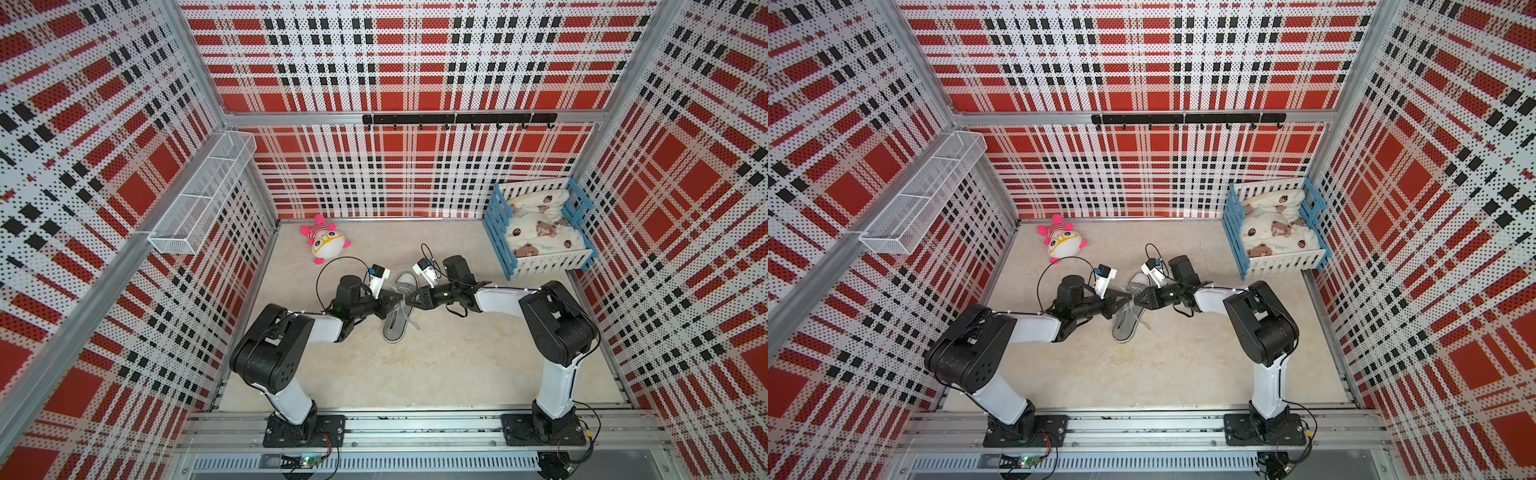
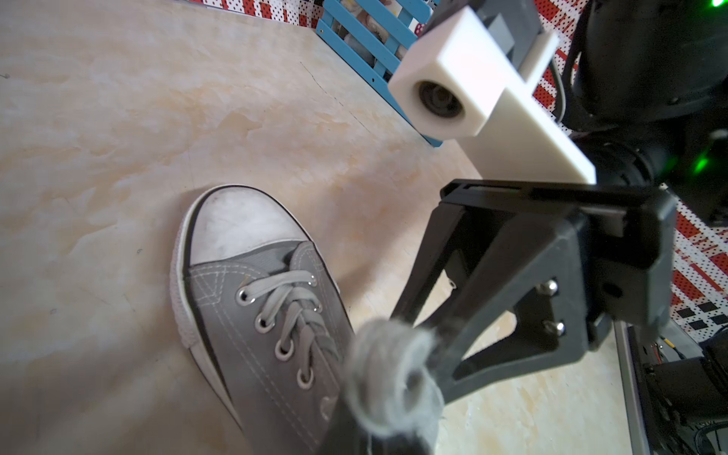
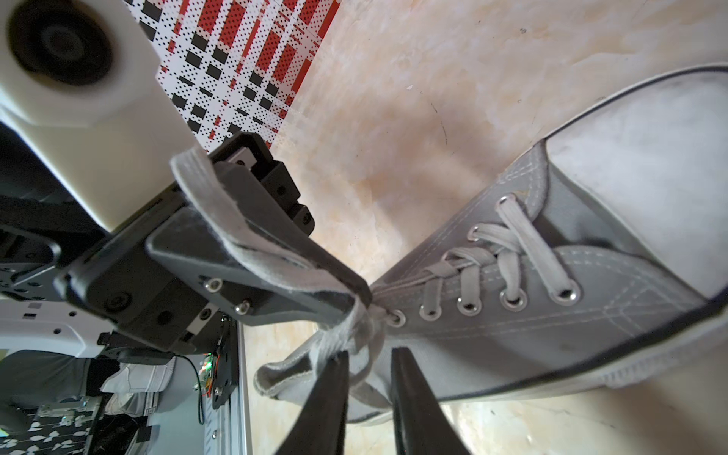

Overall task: Tie the shoes
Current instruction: Cross the shoelace with the shoelace.

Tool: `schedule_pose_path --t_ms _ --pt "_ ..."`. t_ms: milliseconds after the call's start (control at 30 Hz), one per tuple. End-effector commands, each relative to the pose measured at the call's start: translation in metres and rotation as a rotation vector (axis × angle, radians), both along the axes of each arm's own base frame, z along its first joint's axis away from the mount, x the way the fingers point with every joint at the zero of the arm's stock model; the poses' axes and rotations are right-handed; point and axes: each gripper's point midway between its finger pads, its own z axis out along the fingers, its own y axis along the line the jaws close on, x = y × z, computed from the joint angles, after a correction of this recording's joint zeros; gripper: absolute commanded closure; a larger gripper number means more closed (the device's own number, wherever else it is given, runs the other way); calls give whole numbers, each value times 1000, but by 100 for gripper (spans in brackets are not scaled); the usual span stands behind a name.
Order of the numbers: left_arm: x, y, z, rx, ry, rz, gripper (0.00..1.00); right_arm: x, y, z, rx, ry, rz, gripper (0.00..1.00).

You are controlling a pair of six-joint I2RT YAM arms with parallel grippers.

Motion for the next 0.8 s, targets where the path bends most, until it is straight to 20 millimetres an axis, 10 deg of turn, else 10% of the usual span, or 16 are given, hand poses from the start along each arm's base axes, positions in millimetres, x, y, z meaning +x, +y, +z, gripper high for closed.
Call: schedule_pose_path --t_ms 0,767 --pt "-4 -6 19 -23 -66 -35 100 0 3 12 53 -10 17 72" --pt "-3 -7 18 -20 -60 -27 100 -8 11 5 79 39 19 79"
